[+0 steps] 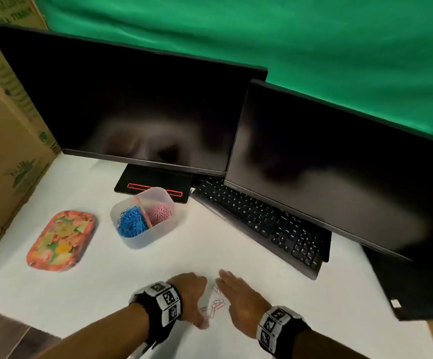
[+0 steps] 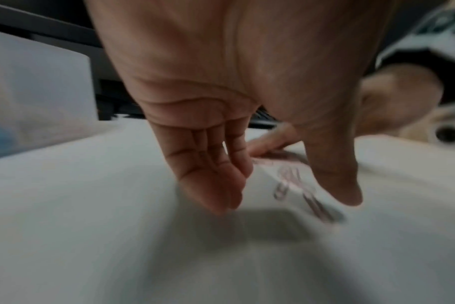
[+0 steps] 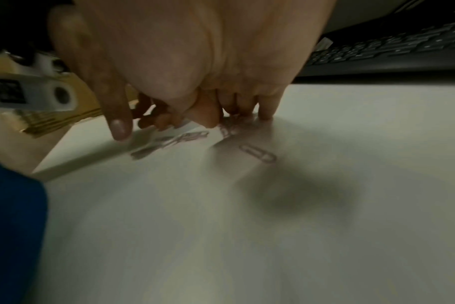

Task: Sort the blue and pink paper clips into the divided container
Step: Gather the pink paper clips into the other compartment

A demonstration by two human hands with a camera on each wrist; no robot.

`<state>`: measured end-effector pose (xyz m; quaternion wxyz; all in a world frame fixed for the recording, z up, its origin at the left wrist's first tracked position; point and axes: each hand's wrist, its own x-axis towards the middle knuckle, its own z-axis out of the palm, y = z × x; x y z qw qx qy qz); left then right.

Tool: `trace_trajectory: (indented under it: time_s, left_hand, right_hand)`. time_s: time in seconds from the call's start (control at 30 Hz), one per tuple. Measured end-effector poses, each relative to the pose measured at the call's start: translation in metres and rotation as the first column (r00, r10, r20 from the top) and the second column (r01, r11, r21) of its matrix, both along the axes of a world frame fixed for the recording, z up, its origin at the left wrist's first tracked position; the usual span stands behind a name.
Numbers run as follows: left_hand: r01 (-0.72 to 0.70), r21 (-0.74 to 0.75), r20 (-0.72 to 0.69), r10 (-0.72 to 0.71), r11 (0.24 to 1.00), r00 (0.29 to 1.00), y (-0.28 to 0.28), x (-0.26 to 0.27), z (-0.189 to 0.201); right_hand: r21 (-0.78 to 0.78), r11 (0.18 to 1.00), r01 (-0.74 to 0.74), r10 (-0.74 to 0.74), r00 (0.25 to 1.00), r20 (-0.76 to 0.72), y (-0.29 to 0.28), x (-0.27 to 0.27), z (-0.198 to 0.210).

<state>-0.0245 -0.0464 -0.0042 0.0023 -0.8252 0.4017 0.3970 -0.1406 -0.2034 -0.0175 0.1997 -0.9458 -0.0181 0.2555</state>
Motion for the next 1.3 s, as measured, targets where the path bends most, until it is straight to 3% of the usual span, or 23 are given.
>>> trace_trajectory:
  time_s: [0.07,0.13,0.2,0.3,0.43,0.57,0.83,1.0,1.13,1.3]
  left_hand:
    - [0.001,-0.014,0.005,-0.001,1.000,1.000,-0.003,-0.011,-0.006]
    - [-0.033,-0.052,0.000,0.033,0.998,0.999,-0.007,-0.014,-0.011]
    - [-0.056,-0.092,0.000,0.056,0.994,0.998,-0.010,-0.012,-0.013]
    - [-0.110,-0.135,-0.013,0.109,0.985,0.994,-0.016,-0.006,-0.013]
    - [-0.165,-0.146,-0.029,0.163,0.975,0.986,-0.017,-0.001,-0.014]
    - [-0.146,-0.143,0.002,0.147,0.979,0.989,-0.016,-0.005,-0.018]
    - [-0.290,-0.204,-0.062,0.284,0.935,0.957,-0.019,-0.017,-0.015]
    - [-0.186,-0.112,0.004,0.188,0.976,0.982,-0.006,-0.010,-0.017]
    - [-0.136,-0.238,0.006,0.142,0.962,0.990,-0.011,-0.017,-0.018]
    - [-0.219,-0.318,0.003,0.232,0.922,0.973,-0.018,-0.019,-0.020]
  right_hand:
    - [0.071,0.997,-0.018,0.007,0.988,0.152,0.005,-0.014,-0.005]
    - [0.136,0.989,0.064,-0.088,0.980,0.180,0.003,-0.020,0.001]
    - [0.155,0.965,0.210,-0.224,0.971,0.083,-0.004,-0.026,0.006]
    - [0.043,0.907,0.419,-0.421,0.904,0.078,-0.020,-0.039,0.005]
    - [0.015,0.859,0.513,-0.510,0.857,-0.079,-0.026,-0.051,-0.001]
    - [0.080,0.800,0.595,-0.593,0.804,-0.056,-0.014,-0.034,-0.008]
    - [0.127,0.825,0.550,-0.551,0.834,-0.033,0.013,-0.007,-0.003]
    - [-0.008,0.895,0.447,-0.447,0.893,-0.051,0.012,-0.012,-0.002]
    - [0.014,0.916,0.401,-0.401,0.916,-0.026,0.020,-0.003,-0.012]
    - [0.105,0.891,0.442,-0.446,0.895,0.016,0.025,0.001,-0.012]
